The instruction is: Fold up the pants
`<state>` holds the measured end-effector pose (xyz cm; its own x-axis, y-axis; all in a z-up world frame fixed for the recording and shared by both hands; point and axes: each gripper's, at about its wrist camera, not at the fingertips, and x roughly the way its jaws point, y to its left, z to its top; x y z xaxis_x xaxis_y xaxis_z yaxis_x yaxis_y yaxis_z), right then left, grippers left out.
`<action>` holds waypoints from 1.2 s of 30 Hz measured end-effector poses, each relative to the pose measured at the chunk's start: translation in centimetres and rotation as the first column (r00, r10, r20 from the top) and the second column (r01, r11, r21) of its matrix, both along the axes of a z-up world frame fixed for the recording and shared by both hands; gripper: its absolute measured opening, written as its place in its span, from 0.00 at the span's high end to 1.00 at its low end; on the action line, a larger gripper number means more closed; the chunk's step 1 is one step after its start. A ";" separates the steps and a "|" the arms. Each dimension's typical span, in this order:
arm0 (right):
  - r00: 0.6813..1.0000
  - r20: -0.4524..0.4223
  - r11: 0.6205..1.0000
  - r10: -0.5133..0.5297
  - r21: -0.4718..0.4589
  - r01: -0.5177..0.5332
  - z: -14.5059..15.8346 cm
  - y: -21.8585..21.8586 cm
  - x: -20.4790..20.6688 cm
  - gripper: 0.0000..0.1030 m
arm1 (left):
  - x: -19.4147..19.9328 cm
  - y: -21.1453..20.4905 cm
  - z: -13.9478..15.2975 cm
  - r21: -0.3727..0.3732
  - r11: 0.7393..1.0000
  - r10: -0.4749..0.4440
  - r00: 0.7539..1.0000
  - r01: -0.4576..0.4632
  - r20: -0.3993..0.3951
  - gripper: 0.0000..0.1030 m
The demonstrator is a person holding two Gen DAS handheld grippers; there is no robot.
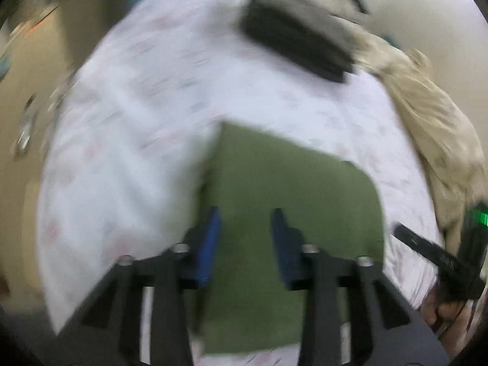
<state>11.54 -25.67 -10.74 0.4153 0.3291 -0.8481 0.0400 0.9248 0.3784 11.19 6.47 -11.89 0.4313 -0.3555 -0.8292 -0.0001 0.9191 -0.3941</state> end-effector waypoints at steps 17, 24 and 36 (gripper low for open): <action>0.979 -0.061 0.972 0.196 -0.122 -0.202 -7.5 9.3 4.9 1.00 | 2.8 -7.4 -5.1 0.115 0.969 -0.210 0.975 0.218 -0.079 0.99; 0.999 0.020 0.977 0.034 0.211 -0.037 -2.4 2.3 3.8 0.72 | 0.9 -1.9 0.0 0.051 0.998 0.022 1.000 -0.021 -0.008 0.18; 0.980 -0.192 0.952 -0.050 0.287 0.105 -8.9 -0.9 1.9 0.21 | -0.7 1.3 -7.0 -0.118 0.990 0.046 0.976 -0.072 -0.211 0.13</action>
<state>13.44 -26.57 -19.61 0.2985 0.5483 -0.7812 0.1999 0.7644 0.6129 10.46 7.73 -18.93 0.2780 -0.4400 -0.8539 -0.1470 0.8590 -0.4904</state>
